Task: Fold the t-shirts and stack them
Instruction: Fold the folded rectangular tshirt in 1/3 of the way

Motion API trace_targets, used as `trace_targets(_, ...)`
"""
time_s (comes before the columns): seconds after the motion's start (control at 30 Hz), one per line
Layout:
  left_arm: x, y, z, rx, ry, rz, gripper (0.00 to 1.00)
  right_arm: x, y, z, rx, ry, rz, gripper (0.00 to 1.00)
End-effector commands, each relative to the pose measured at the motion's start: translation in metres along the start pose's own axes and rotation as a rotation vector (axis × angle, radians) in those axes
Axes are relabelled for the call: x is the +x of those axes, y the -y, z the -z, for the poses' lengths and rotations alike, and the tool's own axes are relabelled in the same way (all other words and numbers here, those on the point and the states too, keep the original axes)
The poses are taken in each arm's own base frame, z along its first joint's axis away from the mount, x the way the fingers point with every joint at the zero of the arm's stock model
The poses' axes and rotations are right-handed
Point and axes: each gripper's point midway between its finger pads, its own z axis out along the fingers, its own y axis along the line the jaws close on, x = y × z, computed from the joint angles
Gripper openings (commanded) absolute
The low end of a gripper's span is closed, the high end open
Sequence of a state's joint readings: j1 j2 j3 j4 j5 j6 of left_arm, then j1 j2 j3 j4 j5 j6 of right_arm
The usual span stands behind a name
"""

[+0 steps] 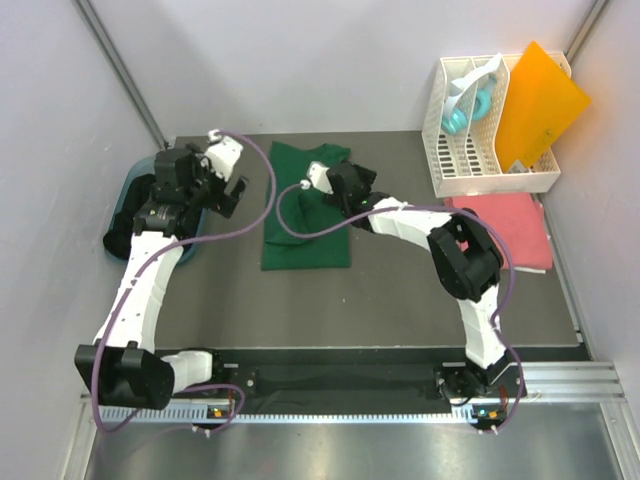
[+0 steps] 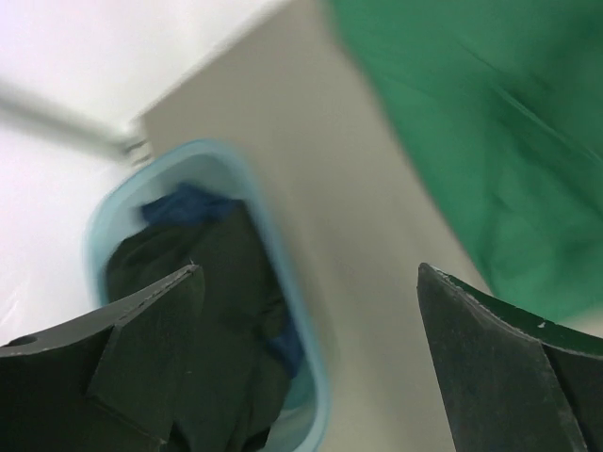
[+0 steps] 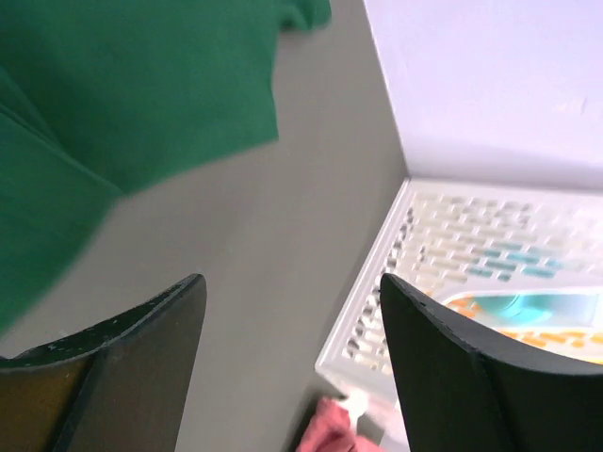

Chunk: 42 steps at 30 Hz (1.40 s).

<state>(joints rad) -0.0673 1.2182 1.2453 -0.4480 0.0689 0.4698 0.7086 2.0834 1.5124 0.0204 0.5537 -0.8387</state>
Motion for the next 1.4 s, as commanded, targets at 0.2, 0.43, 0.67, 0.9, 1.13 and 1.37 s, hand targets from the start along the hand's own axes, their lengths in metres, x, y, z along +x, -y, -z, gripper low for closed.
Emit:
trace_targets(0.2,0.077,0.169,0.000,0.589,-0.011,-0.390,0.99,0.089,0.107,0.057,-0.097,-0.067,-0.282,0.73)
trace_targets(0.43,0.070,0.231,-0.029,0.706,0.016,-0.335,0.93,0.126,0.168,0.073,-0.011,-0.129,-0.331,0.71)
trace_targets(0.67,0.075,0.241,-0.081,0.659,-0.064,-0.292,0.79,0.123,0.175,0.090,-0.010,-0.112,-0.333,0.69)
trace_targets(0.9,0.054,0.234,-0.114,0.598,-0.108,-0.218,0.76,0.122,0.172,0.096,-0.026,-0.102,-0.339,0.67)
trace_targets(1.13,0.064,0.242,-0.114,0.630,-0.146,-0.197,0.76,0.118,0.176,0.093,-0.009,-0.098,-0.328,0.66)
trace_targets(1.37,0.072,0.240,-0.106,0.625,-0.179,-0.195,0.77,0.115,0.176,0.088,-0.007,-0.093,-0.325,0.66)
